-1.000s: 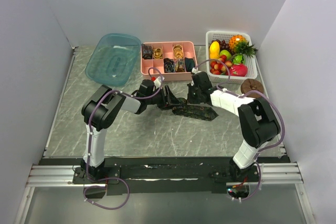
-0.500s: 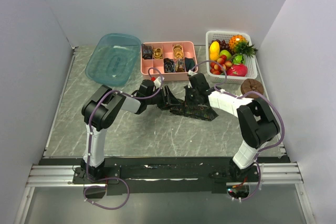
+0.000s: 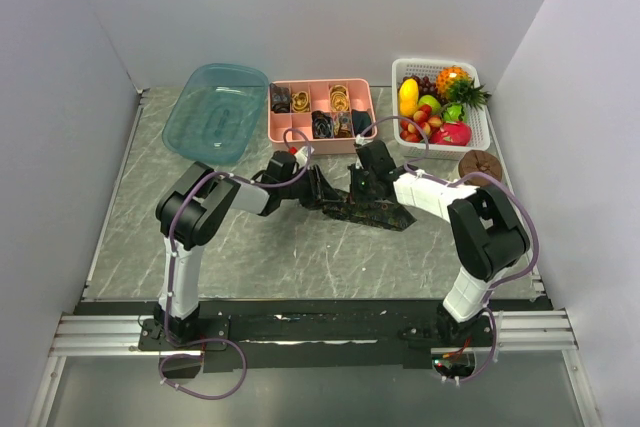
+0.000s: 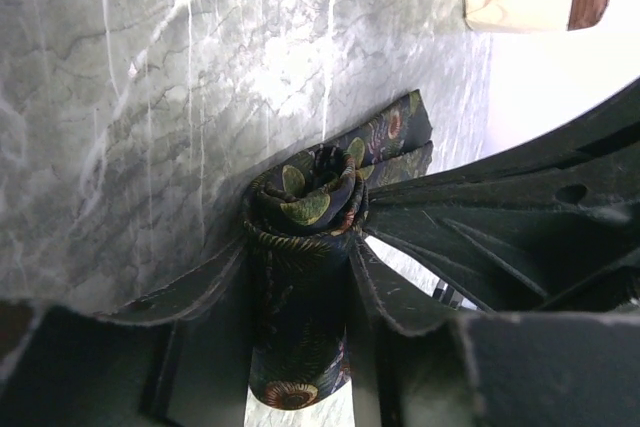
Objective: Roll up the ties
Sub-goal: Roll the tie at the center of the board.
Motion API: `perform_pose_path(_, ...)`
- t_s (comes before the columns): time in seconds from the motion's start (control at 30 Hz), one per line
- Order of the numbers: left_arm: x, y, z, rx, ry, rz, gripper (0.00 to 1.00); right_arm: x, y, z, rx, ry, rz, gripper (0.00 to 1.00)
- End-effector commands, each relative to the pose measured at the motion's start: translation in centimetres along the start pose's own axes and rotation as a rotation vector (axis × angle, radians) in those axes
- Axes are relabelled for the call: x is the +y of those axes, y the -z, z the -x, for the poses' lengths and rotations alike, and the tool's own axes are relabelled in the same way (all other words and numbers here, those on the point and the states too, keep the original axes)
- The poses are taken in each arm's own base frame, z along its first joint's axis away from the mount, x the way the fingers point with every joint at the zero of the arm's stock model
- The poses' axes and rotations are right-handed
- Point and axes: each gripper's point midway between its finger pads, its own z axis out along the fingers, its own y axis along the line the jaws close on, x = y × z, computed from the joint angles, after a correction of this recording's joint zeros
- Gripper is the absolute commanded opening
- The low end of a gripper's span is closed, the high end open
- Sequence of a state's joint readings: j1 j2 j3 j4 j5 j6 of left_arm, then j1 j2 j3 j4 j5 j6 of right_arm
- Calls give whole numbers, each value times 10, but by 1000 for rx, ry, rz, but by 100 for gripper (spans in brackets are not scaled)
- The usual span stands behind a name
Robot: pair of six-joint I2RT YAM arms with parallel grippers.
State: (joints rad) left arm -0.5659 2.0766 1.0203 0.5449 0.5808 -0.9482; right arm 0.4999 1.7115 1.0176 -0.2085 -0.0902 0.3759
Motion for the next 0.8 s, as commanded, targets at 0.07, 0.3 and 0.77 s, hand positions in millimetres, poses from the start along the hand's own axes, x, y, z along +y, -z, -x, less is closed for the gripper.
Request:
perform_pose_path(0.07,-4,-7,-1,10,-58,65,36,8,8,15,-66,-10,-1,0)
perform_pose_path(0.3,2,-2,9,-3,-96,169,32,10,35,33,-142,-5,6,0)
perform_pose_path(0.77,2,21,31,-33,-222,408,31,6,-1,-4,-19,-10,24,0)
